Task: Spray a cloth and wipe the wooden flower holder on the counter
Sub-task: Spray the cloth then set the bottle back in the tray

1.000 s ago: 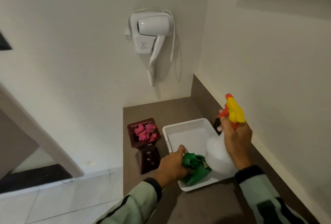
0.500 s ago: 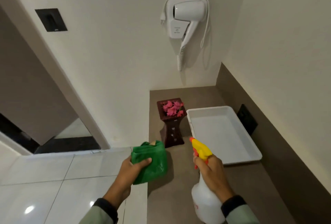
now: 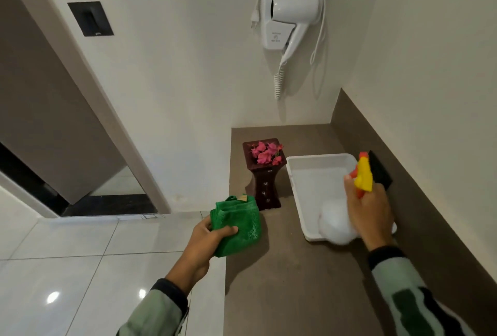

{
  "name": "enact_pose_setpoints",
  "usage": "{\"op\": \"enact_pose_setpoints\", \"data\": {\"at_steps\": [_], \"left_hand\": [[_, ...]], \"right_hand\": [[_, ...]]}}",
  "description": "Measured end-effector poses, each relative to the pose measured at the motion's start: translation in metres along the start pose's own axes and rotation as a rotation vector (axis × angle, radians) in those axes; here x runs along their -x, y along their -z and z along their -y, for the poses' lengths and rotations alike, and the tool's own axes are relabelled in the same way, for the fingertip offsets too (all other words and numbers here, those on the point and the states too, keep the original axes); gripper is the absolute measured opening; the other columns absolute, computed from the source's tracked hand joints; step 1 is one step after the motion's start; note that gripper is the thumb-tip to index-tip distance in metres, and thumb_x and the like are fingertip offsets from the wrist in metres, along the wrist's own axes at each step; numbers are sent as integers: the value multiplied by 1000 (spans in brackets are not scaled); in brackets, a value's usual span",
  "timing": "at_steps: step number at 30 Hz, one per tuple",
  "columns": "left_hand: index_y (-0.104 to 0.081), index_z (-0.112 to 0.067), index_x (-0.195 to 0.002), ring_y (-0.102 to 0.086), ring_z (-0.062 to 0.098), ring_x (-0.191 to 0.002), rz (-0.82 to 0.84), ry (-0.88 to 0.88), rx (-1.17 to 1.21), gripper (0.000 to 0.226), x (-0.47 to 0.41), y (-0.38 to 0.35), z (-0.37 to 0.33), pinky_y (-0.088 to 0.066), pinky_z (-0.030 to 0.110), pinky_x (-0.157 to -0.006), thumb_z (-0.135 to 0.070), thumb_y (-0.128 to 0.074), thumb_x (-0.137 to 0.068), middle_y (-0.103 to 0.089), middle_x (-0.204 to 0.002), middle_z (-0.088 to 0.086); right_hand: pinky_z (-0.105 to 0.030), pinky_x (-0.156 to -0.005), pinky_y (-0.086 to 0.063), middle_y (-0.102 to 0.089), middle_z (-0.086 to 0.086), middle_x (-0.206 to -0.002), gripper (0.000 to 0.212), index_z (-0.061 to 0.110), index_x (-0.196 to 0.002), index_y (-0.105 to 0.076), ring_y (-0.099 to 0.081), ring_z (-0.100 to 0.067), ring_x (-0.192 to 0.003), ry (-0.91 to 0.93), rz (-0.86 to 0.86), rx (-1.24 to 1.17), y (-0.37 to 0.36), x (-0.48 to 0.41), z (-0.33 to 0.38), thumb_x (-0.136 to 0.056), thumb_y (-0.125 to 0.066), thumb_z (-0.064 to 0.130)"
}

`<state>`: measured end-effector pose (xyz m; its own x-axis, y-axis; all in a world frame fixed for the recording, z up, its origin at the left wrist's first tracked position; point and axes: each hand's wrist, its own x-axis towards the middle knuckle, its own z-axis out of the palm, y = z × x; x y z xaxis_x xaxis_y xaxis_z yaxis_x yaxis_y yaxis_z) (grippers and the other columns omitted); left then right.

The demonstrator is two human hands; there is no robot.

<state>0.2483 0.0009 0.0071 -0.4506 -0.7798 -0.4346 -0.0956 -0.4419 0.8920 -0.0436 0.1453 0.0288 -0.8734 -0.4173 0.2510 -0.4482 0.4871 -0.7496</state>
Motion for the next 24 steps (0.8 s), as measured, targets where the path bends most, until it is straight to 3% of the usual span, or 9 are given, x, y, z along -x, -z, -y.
{"op": "enact_pose_setpoints", "data": {"at_steps": [3, 8, 11, 14, 17, 18, 21, 22, 24], "left_hand": [[-70, -13, -113, -78, 23, -87, 16, -27, -19, 33, 2, -5, 1, -62, 28, -61, -2, -77, -82, -81, -99, 7], [-71, -7, -110, -78, 24, -87, 39, -72, -68, 26, 6, -10, 2, -63, 28, -62, -10, -77, -85, -81, -96, 7], [-71, -8, -108, -78, 23, -87, 97, -95, -125, 25, 9, -9, 0, -62, 26, -62, -11, -78, -84, -81, -97, 8], [-74, -13, -105, -77, 24, -92, 208, -120, -227, 22, 9, -5, -5, -62, 27, -69, -18, -77, -84, -80, -101, 8], [-76, -19, -104, -75, 22, -97, 325, -140, -318, 24, 9, -2, -14, -61, 24, -75, -28, -77, -82, -79, -104, 5], [-76, -20, -105, -75, 22, -99, 365, -147, -357, 23, 8, -2, -19, -60, 25, -77, -27, -76, -83, -79, -105, 5], [-75, -17, -107, -73, 21, -101, 534, -161, -474, 18, 0, -7, -37, -58, 27, -82, -11, -71, -90, -78, -106, 6], [-75, -15, -106, -73, 21, -101, 588, -170, -512, 20, -3, -11, -44, -58, 27, -83, -4, -69, -91, -78, -105, 7], [-74, -8, -108, -71, 14, -101, 671, -233, -616, 23, -9, -21, -57, -57, 26, -85, 4, -67, -89, -75, -107, 11]], "right_hand": [[-46, -82, -53, -64, -21, -108, 40, 7, -113, -60, -62, -40, -94, -62, 83, 20, -4, -33, -16, -92, -56, 41], [-49, -82, -49, -63, -32, -106, 36, -6, -98, -62, -59, -47, -95, -216, 76, -5, -17, -55, -38, -92, -62, 29], [-47, -85, -48, -66, -30, -104, 33, -4, -96, -65, -60, -45, -97, -309, 98, -86, -14, -61, -42, -91, -62, 29], [-51, -95, -47, -61, -26, -121, 49, 0, -119, -57, -57, -42, -109, -369, 102, -107, 2, -54, -38, -85, -70, 33], [-41, -79, -54, -60, -8, -119, 68, 22, -126, -48, -61, -23, -97, -227, -25, -268, 20, -14, -17, -71, -80, 45], [-31, -73, -53, -60, 5, -114, 66, 34, -122, -49, -61, -12, -91, -137, 79, -346, 24, 6, -4, -66, -80, 52], [-16, -70, -50, -43, 43, -115, 79, 58, -121, -43, -52, 10, -98, 93, 809, -239, 11, 65, 34, -51, -78, 70], [-18, -73, -54, -41, 43, -117, 84, 57, -123, -42, -51, 13, -102, 153, 928, -202, 0, 79, 40, -50, -81, 68], [-25, -84, -58, -59, 26, -115, 72, 43, -120, -54, -60, 7, -102, 163, 918, -291, -21, 95, 45, -56, -87, 51]]}}
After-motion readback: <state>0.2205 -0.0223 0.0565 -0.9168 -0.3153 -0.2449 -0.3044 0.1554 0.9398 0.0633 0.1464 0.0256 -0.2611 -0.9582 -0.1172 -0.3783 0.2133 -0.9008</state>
